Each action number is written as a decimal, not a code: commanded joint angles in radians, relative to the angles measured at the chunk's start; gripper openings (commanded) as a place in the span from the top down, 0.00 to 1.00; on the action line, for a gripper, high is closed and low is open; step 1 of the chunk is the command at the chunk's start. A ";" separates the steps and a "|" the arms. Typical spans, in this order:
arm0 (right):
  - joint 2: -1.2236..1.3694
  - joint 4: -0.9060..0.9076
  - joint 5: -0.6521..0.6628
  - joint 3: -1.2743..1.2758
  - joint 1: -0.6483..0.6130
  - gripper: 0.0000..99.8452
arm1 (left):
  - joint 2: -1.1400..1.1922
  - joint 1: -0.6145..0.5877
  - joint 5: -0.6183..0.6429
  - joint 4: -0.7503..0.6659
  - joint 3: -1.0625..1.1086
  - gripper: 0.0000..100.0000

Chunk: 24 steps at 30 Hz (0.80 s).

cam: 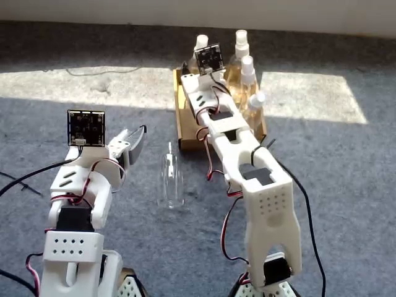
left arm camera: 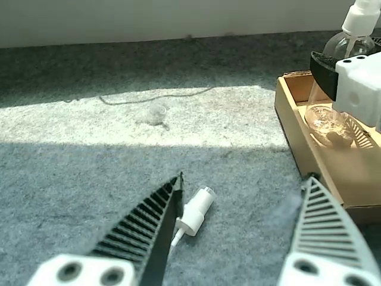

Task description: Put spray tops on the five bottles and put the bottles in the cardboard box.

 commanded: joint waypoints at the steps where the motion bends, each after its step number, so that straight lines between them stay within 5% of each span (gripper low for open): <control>1: -0.036 0.002 0.018 -0.015 -0.007 0.79 | -0.008 0.016 0.002 -0.023 -0.010 0.71; 24: -0.039 0.012 0.014 -0.016 -0.012 0.72 | -0.008 0.018 0.002 -0.023 -0.010 0.71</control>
